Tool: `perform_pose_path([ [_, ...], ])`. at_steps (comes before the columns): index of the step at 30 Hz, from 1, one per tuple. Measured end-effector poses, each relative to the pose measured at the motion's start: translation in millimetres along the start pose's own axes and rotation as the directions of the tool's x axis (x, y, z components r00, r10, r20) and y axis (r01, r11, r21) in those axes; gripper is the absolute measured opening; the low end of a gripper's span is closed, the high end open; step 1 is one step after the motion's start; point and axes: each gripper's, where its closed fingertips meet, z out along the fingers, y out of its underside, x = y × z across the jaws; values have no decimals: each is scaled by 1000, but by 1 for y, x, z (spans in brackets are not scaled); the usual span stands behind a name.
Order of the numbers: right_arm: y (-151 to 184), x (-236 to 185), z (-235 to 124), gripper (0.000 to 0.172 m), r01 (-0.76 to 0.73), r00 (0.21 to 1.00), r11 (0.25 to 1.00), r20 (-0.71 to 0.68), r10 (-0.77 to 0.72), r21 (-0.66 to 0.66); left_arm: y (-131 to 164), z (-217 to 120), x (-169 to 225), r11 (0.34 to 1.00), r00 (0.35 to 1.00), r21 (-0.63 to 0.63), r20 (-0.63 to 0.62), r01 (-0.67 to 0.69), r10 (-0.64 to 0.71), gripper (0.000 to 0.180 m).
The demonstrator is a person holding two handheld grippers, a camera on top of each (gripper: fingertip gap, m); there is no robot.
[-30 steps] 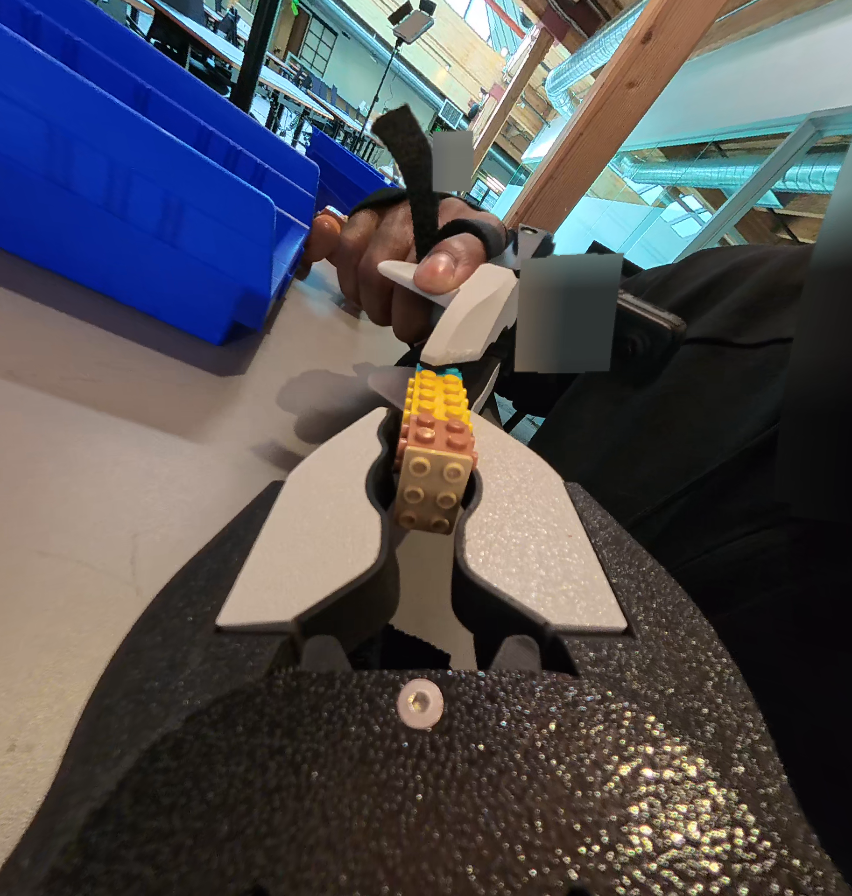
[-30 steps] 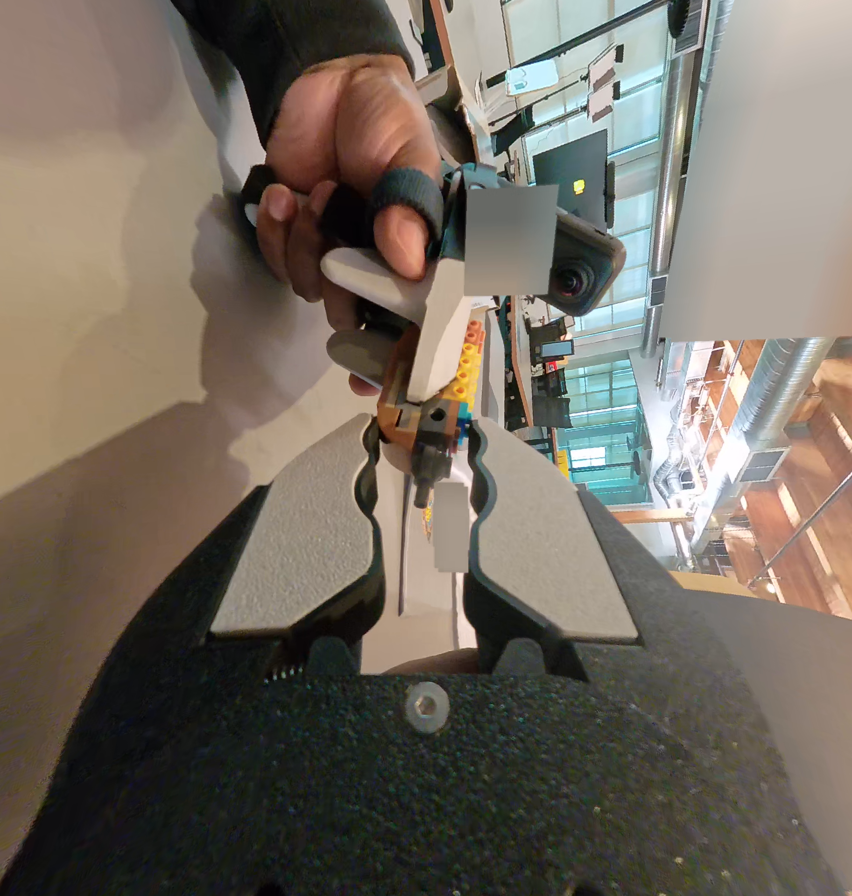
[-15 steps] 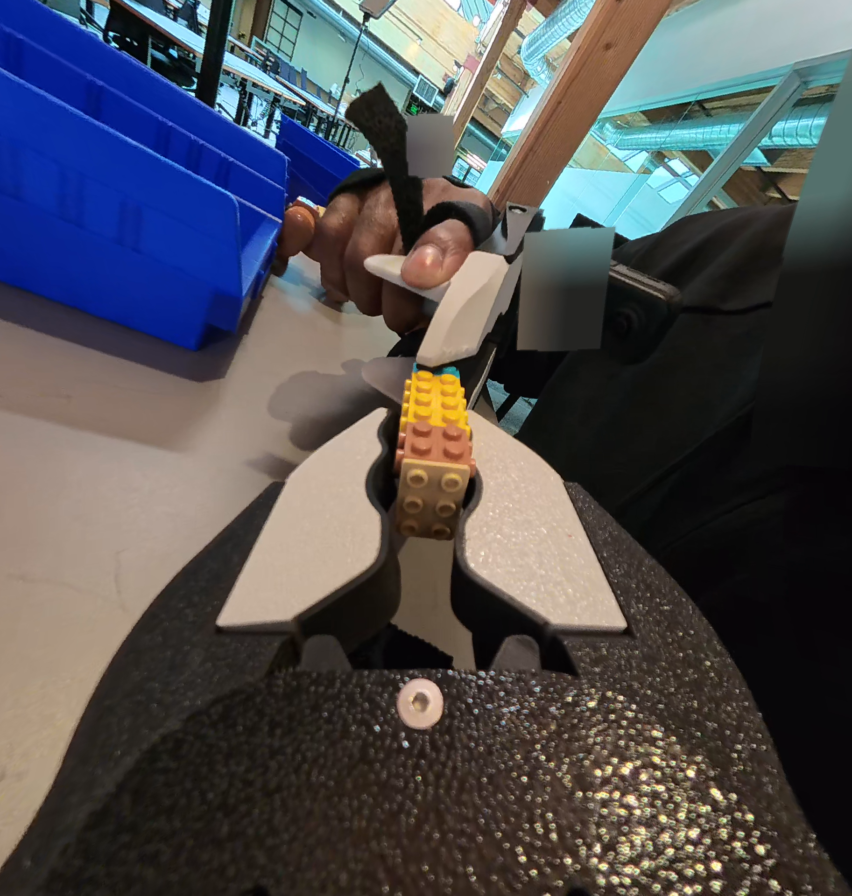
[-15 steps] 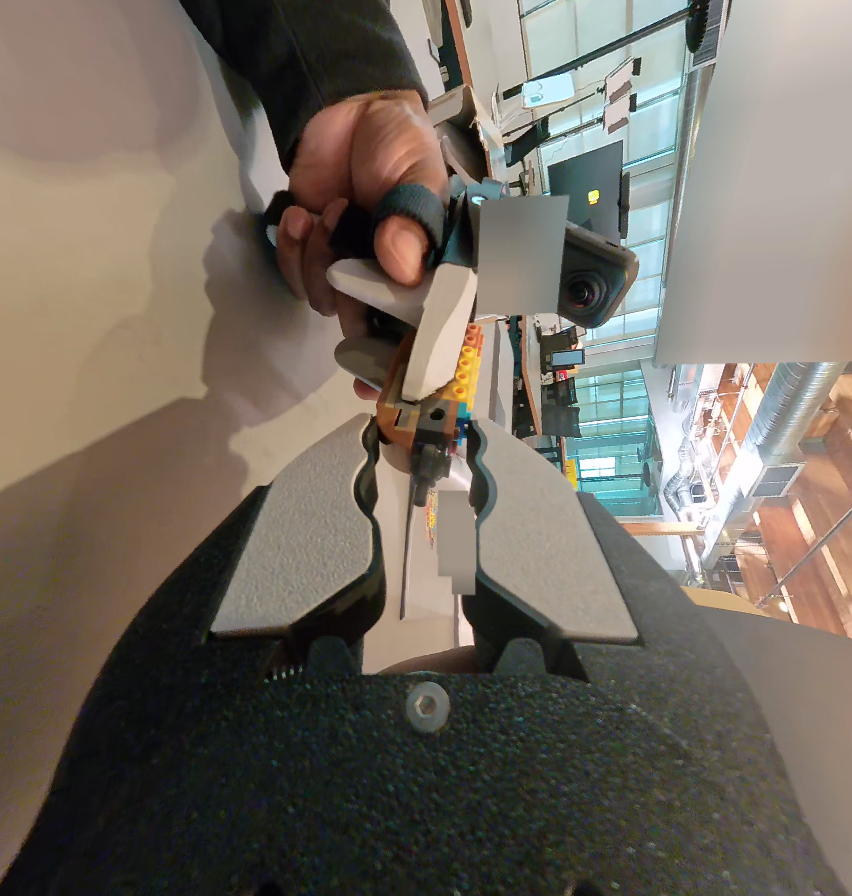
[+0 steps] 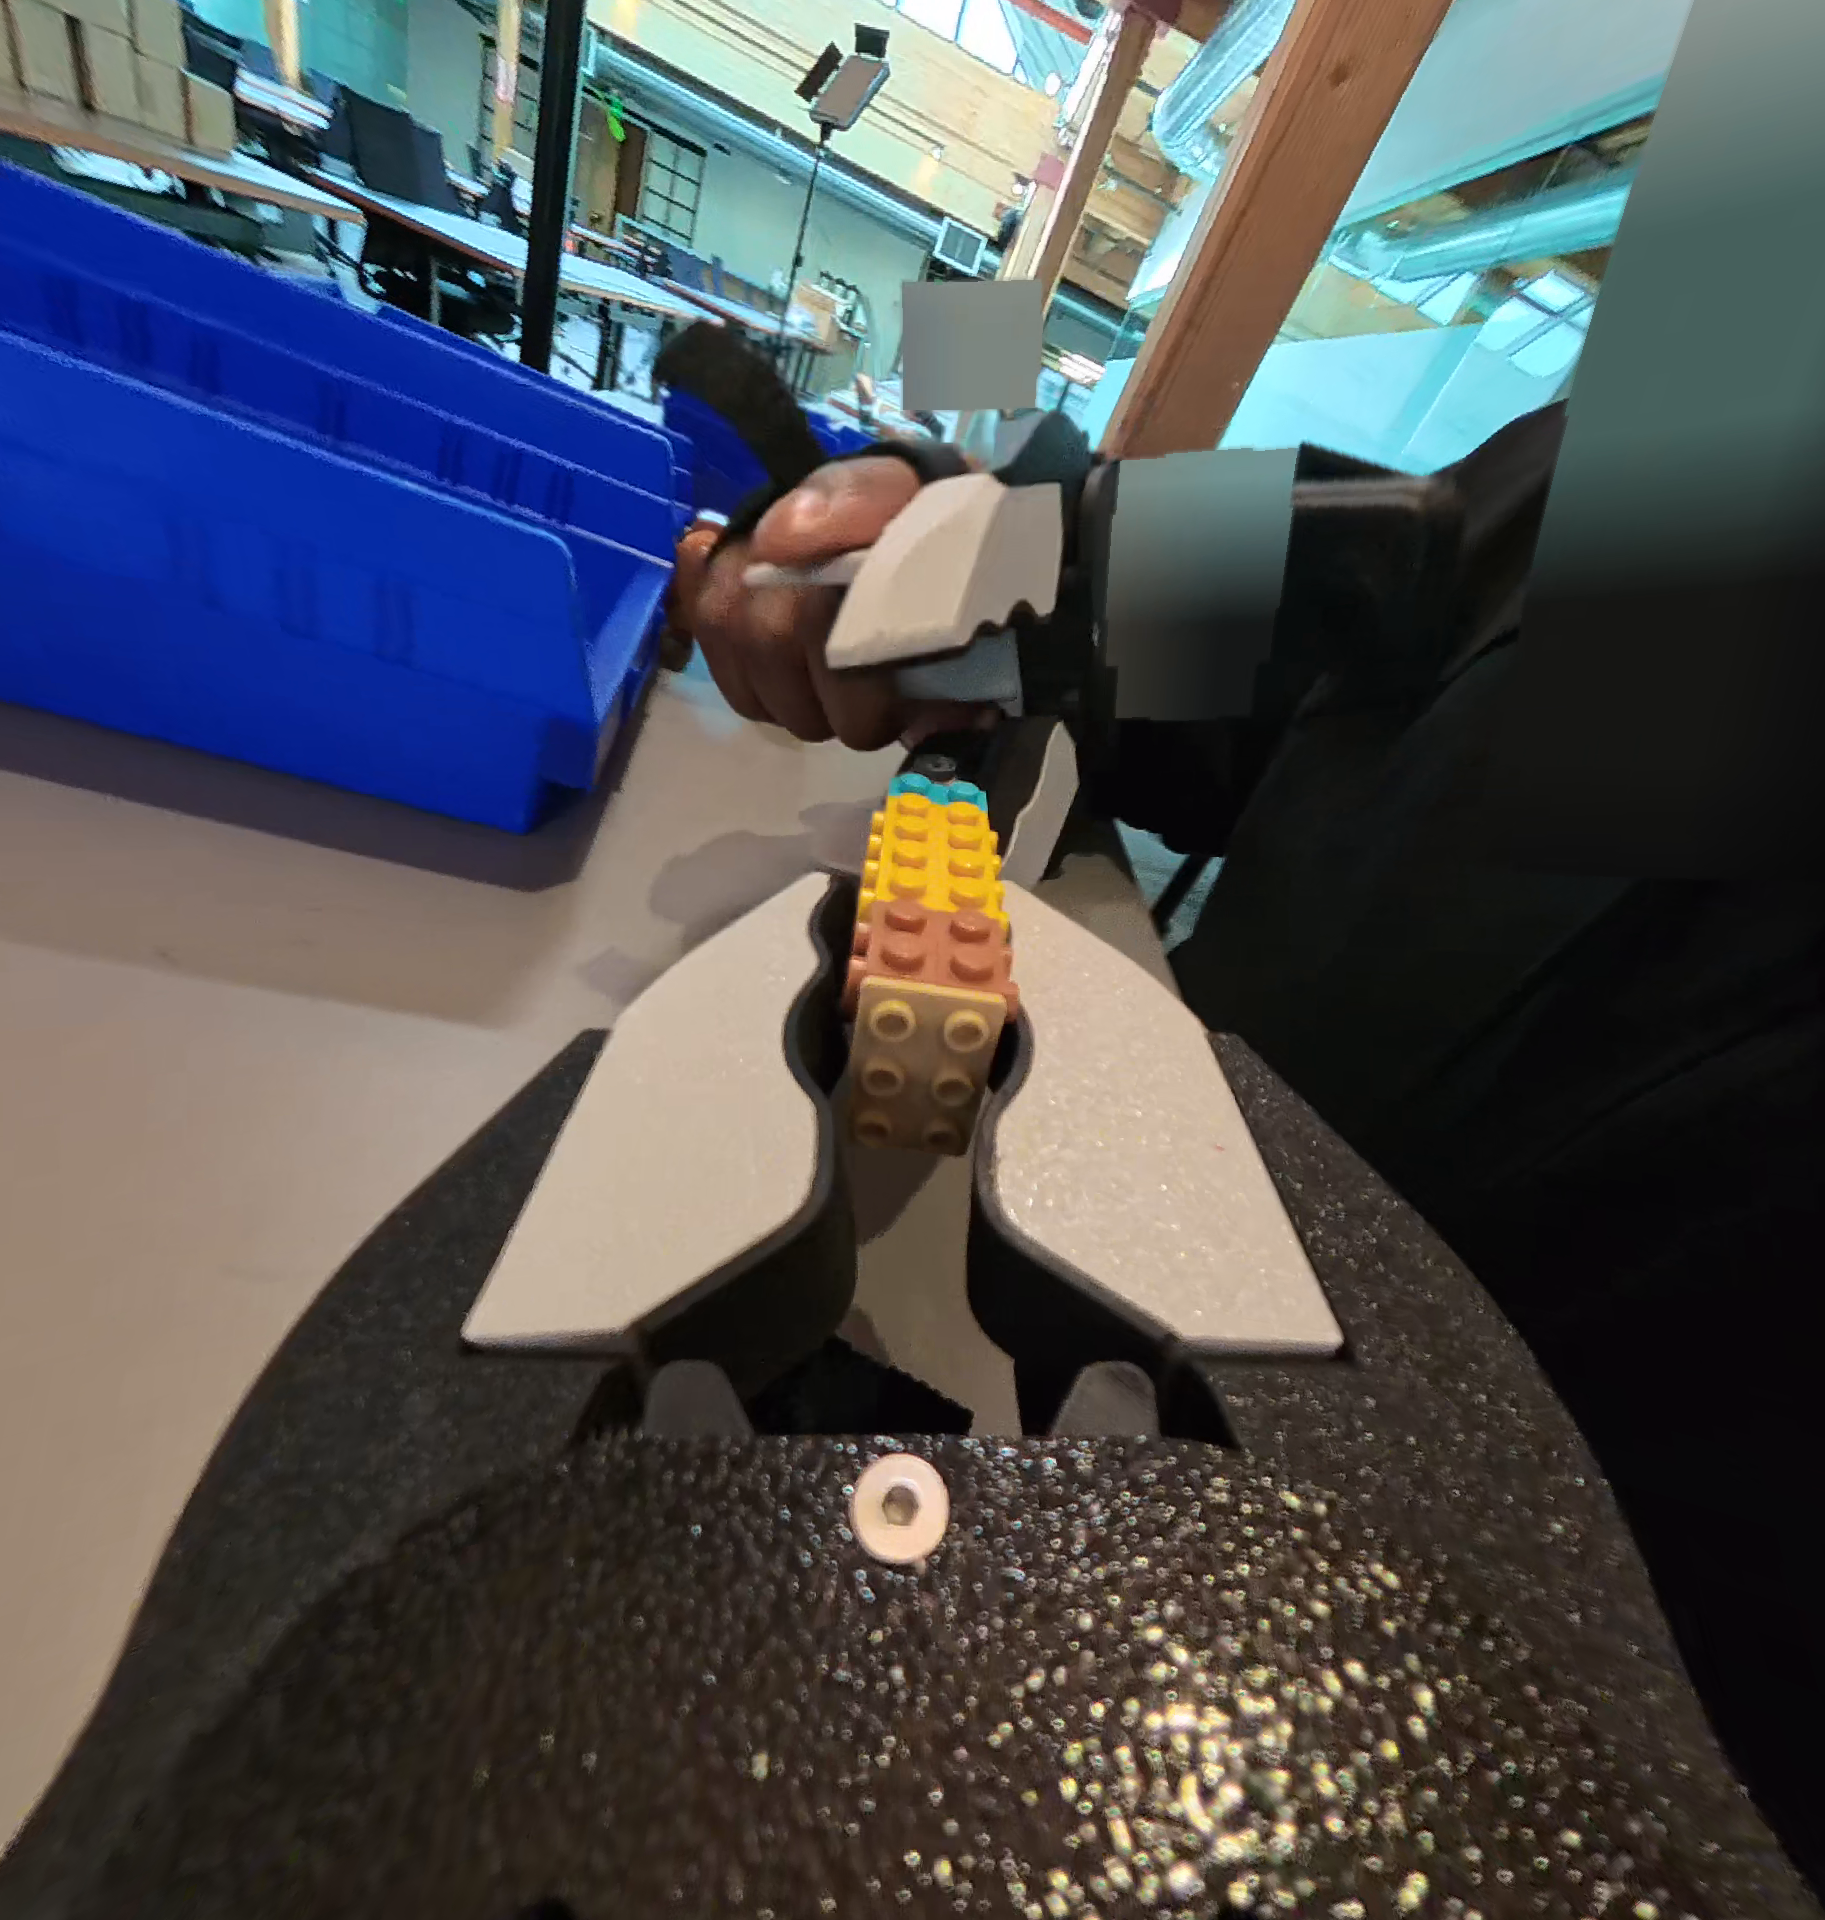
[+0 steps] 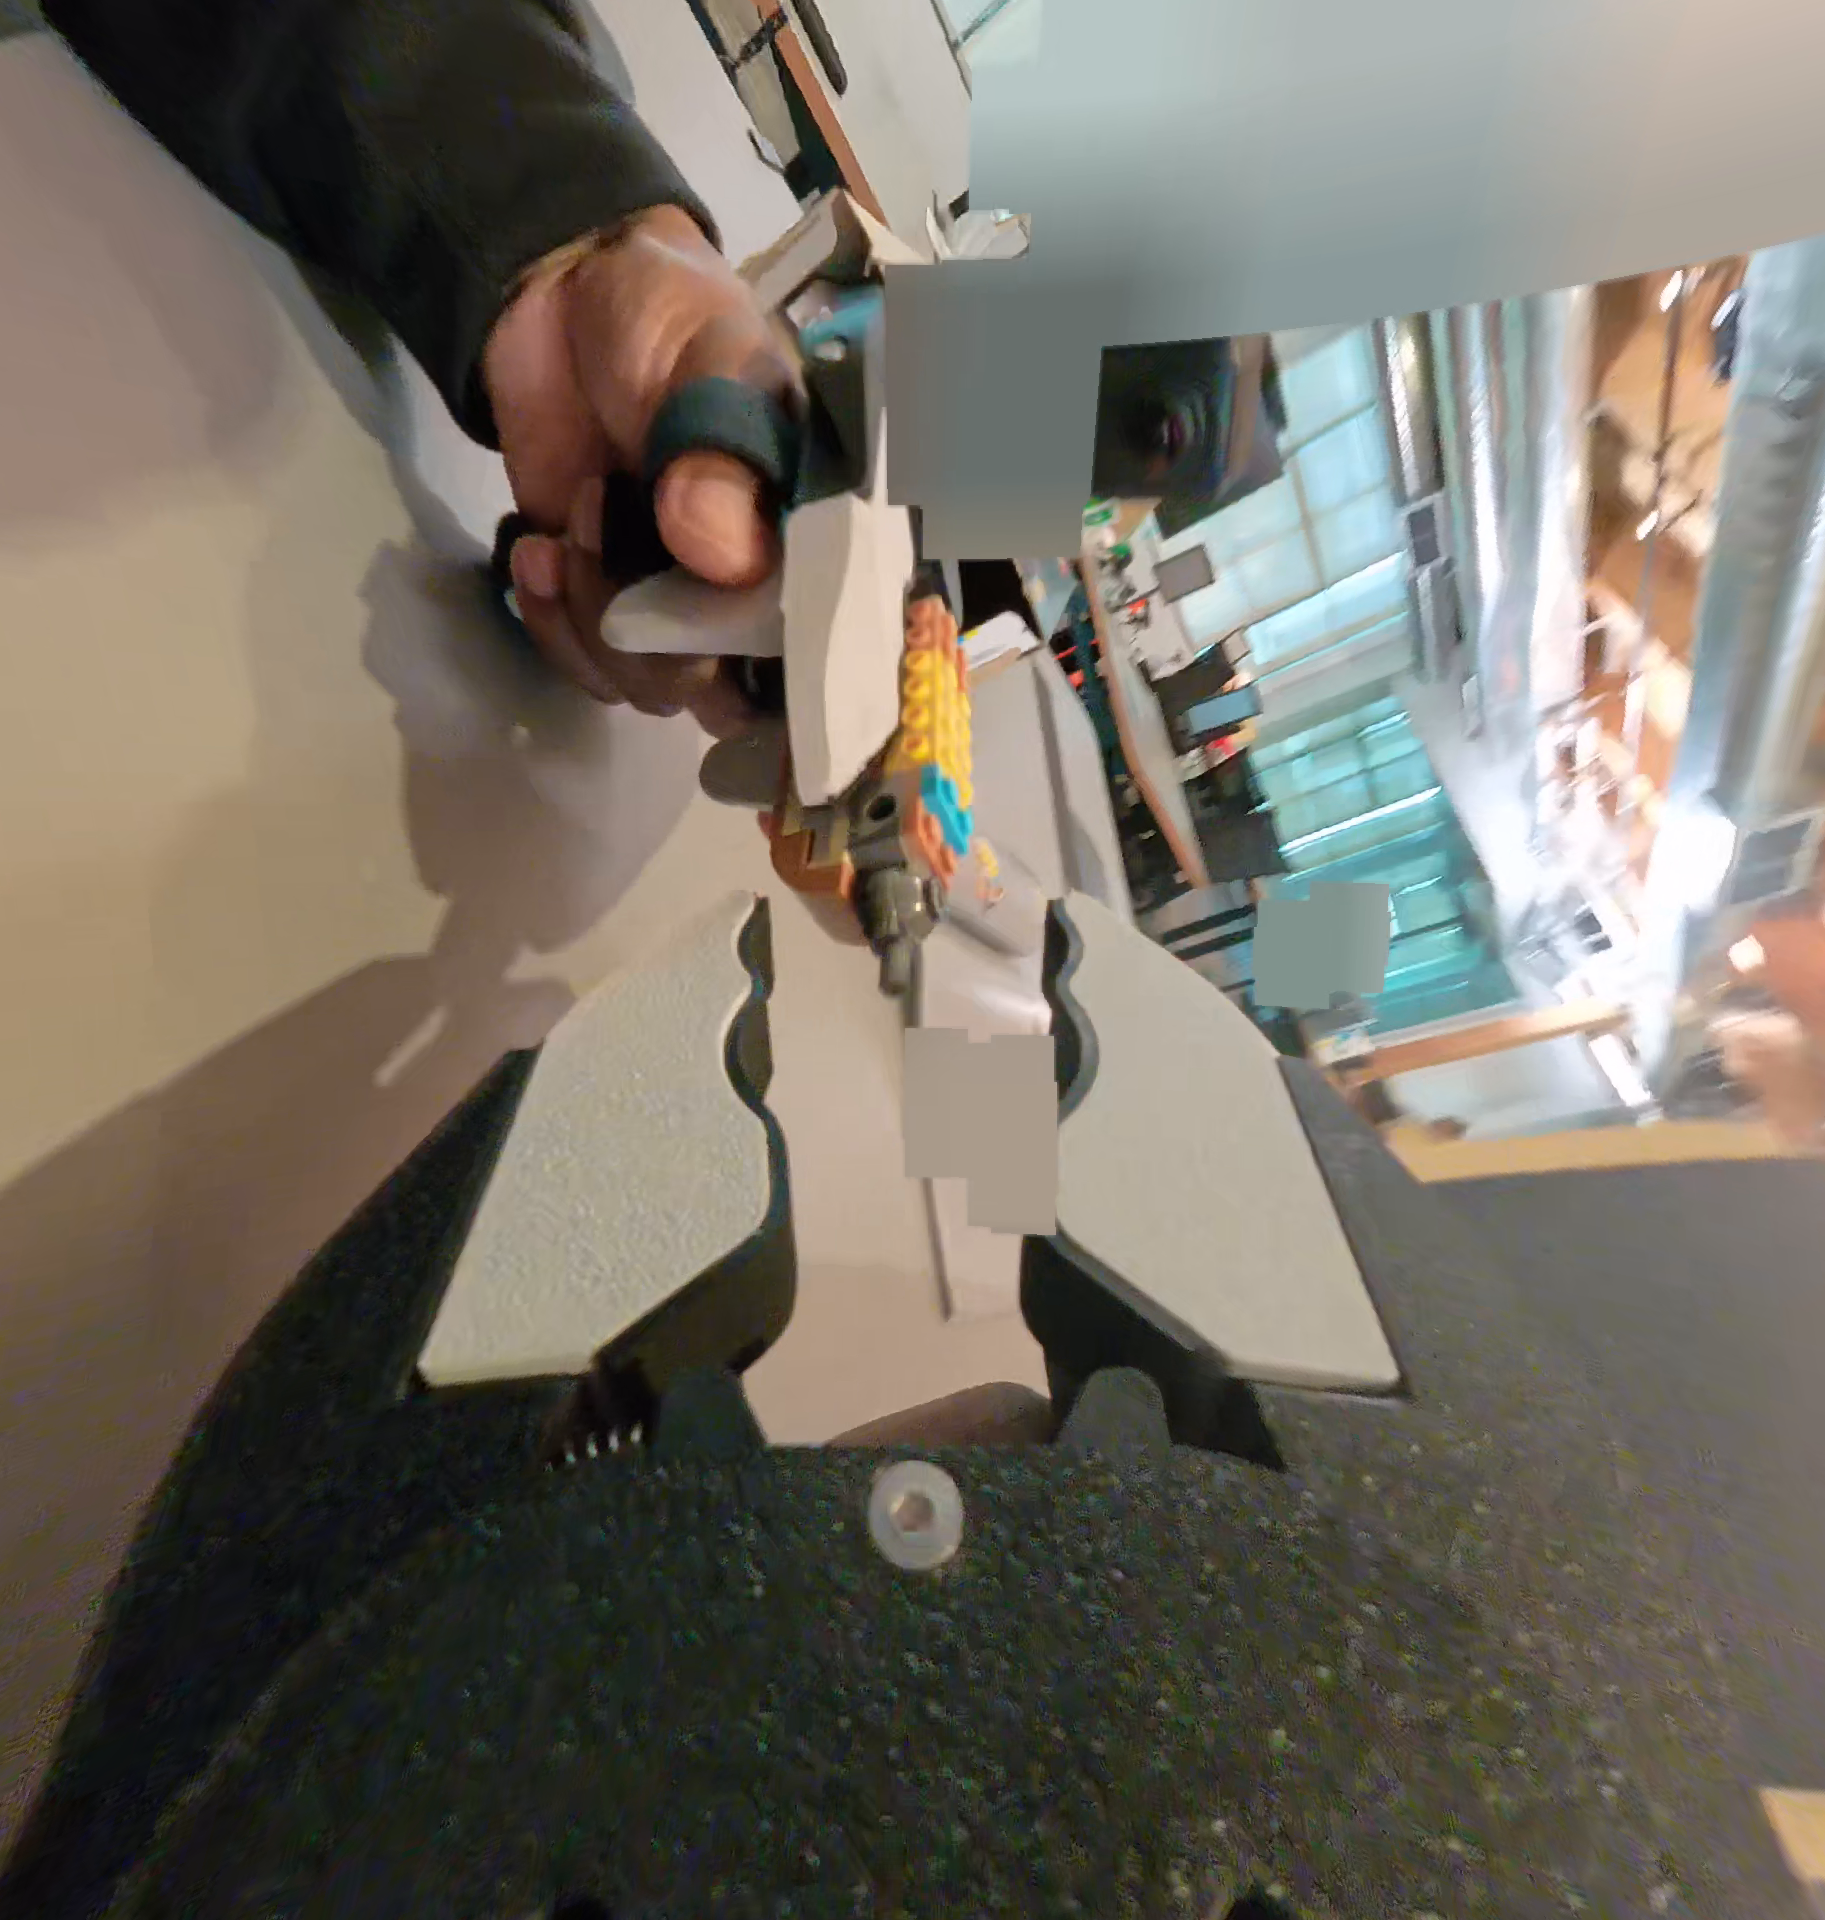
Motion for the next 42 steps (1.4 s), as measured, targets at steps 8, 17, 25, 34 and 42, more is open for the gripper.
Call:
perform_pose_path([
  [8,6,-3,-1,31,-419,894,907,156,420,-35,8,-9,-22,957,941,-140,195,-254,278,21],
  [17,-1,-5,4,18,-475,856,878,199,477,-60,15,-5,-29,832,799,-300,260,-468,543,21],
  [25,3,-16,8,18,-386,891,916,212,402,-112,18,-3,-29,800,772,-337,251,-496,584,21],
  [34,5,-21,9,14,-315,918,939,206,339,-141,23,-2,-30,785,765,-371,241,-496,597,21],
  [42,6,-22,11,14,-318,921,938,193,340,-135,24,-2,-30,797,778,-365,241,-481,580,21],
])
